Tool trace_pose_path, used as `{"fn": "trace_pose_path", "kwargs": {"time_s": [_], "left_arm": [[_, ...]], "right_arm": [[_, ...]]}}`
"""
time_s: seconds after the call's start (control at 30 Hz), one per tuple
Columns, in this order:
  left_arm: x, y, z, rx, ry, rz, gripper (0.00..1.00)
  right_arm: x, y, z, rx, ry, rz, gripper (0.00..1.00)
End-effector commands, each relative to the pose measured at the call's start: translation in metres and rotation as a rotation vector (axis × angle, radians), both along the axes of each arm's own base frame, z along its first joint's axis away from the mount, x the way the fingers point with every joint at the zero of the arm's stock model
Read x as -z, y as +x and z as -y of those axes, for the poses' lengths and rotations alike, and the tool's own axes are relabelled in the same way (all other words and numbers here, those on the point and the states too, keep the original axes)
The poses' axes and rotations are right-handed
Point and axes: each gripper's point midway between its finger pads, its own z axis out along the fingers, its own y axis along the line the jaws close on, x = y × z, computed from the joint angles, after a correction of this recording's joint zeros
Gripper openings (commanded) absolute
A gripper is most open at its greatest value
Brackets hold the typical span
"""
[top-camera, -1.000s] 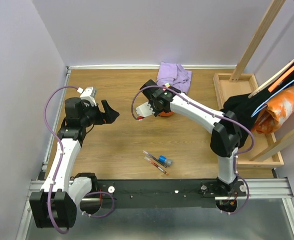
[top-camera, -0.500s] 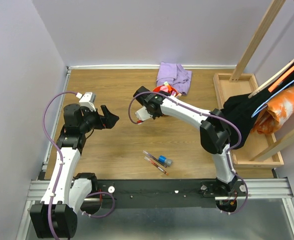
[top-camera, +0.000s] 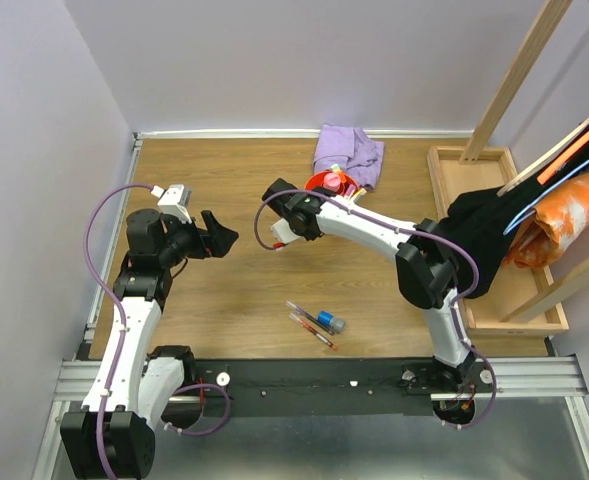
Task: Sort the stationery into containers
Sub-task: Place the stationery in the storage box.
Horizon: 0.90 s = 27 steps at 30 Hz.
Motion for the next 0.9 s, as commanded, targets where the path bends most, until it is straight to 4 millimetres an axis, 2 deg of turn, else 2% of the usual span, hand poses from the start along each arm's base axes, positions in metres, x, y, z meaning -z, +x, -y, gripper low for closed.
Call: {"fn": "trace_pose_path", "kwargs": {"time_s": [0.0, 0.17, 0.37, 0.4, 0.43, 0.5, 0.53, 0.6, 0.67, 0.7, 0.73, 0.77, 0.8, 0.83, 0.87], "left_arm": [[-0.002, 0.002, 0.001, 0.001, -0.005, 0.03, 0.99], [-0.004, 0.004, 0.001, -0.002, -0.011, 0.027, 0.99], [-0.001, 0.002, 0.001, -0.001, -0.01, 0.013, 0.99], [-0.001, 0.001, 0.001, -0.001, -0.009, 0.01, 0.99], [-0.001, 0.001, 0.001, 0.0, -0.011, 0.01, 0.99], [-0.002, 0.002, 0.002, 0.007, -0.014, 0.01, 0.99], [0.0, 0.003, 0.003, 0.012, -0.019, -0.003, 0.99], [-0.003, 0.007, 0.007, 0.032, -0.031, -0.002, 0.99], [-0.005, 0.008, 0.022, 0.107, -0.046, -0.017, 0.99], [-0.018, 0.013, 0.028, 0.134, -0.043, 0.008, 0.98], [-0.014, 0.017, 0.037, 0.179, -0.032, -0.01, 0.97], [-0.017, 0.017, 0.051, 0.238, -0.015, -0.006, 0.89], [-0.038, 0.023, 0.063, 0.285, 0.004, 0.044, 0.84], [-0.031, 0.031, 0.071, 0.317, 0.022, 0.016, 0.77], [-0.032, 0.034, 0.08, 0.365, 0.046, 0.023, 0.57]], "right_arm": [[-0.01, -0.002, 0.0, 0.019, 0.008, 0.053, 0.18], [-0.011, -0.003, -0.003, 0.042, 0.044, 0.051, 0.17], [-0.038, 0.0, -0.022, 0.101, 0.222, 0.075, 0.17], [-0.041, -0.003, -0.028, 0.132, 0.292, 0.062, 0.17], [-0.054, -0.003, -0.032, 0.153, 0.341, 0.064, 0.18], [-0.056, -0.008, -0.041, 0.23, 0.465, 0.04, 0.18], [-0.067, -0.01, -0.044, 0.259, 0.527, 0.032, 0.17], [-0.066, -0.021, -0.052, 0.366, 0.688, -0.023, 0.14], [-0.066, -0.029, -0.056, 0.456, 0.807, -0.078, 0.08], [-0.07, -0.035, -0.056, 0.566, 0.937, -0.126, 0.05], [-0.08, -0.031, -0.06, 0.619, 1.052, -0.13, 0.0], [-0.073, -0.033, -0.056, 0.695, 1.112, -0.16, 0.01], [-0.09, -0.031, -0.054, 0.757, 1.23, -0.183, 0.01], [-0.097, -0.029, -0.058, 0.733, 1.25, -0.182, 0.0], [-0.109, -0.024, -0.057, 0.723, 1.282, -0.169, 0.0]]}}
